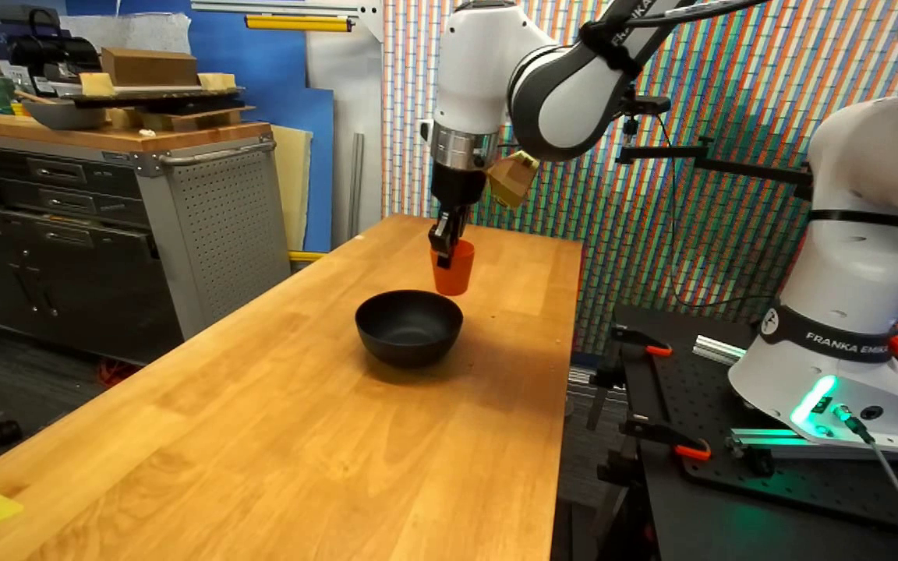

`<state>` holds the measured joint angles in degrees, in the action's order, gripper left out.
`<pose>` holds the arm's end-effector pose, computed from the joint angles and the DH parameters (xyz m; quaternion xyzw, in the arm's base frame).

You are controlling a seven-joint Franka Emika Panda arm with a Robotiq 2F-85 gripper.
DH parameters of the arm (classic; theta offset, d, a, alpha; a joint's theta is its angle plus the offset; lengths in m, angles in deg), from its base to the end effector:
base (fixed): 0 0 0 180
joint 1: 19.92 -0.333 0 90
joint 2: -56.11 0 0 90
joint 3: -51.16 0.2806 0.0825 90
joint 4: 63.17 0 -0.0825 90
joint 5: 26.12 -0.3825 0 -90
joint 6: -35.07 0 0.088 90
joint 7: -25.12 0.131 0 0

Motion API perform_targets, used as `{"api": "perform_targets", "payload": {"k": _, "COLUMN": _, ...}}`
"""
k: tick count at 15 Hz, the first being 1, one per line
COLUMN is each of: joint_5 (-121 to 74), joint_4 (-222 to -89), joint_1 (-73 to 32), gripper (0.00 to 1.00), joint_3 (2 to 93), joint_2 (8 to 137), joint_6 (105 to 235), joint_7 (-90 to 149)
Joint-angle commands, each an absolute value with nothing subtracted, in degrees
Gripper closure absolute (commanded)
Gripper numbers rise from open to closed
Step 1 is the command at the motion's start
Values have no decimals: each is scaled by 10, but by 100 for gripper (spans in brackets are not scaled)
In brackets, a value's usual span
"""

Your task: Put the orange cup in the black bowl

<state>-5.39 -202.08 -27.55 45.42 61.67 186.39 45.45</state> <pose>0.5006 0.0207 0.2210 0.9932 -0.0063 0.0765 0.0873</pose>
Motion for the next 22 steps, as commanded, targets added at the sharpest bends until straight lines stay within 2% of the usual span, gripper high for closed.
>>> {"api": "perform_targets", "payload": {"k": 1, "joint_5": 31, "joint_4": -2056, "joint_1": -279, "gripper": 97, "joint_3": 480, "joint_2": 562, "joint_6": 1864, "joint_7": 521}}
{"api": "perform_targets", "payload": {"k": 8, "joint_5": 10, "joint_4": -2029, "joint_1": -270, "gripper": 97, "joint_3": 526, "joint_2": 617, "joint_6": 1923, "joint_7": 495}}
{"api": "perform_targets", "payload": {"k": 13, "joint_5": 4, "joint_4": -1993, "joint_1": -268, "gripper": 97, "joint_3": 519, "joint_2": 691, "joint_6": 1970, "joint_7": 484}}
{"api": "perform_targets", "payload": {"k": 18, "joint_5": -3, "joint_4": -1945, "joint_1": -254, "gripper": 97, "joint_3": 524, "joint_2": 766, "joint_6": 1963, "joint_7": 474}}
{"api": "perform_targets", "payload": {"k": 20, "joint_5": -31, "joint_4": -1933, "joint_1": -278, "gripper": 96, "joint_3": 499, "joint_2": 782, "joint_6": 1965, "joint_7": 452}}
{"api": "perform_targets", "payload": {"k": 21, "joint_5": -43, "joint_4": -1927, "joint_1": -280, "gripper": 79, "joint_3": 500, "joint_2": 782, "joint_6": 1961, "joint_7": 442}}
{"api": "perform_targets", "payload": {"k": 22, "joint_5": -58, "joint_4": -1924, "joint_1": -281, "gripper": 69, "joint_3": 503, "joint_2": 783, "joint_6": 1954, "joint_7": 432}}
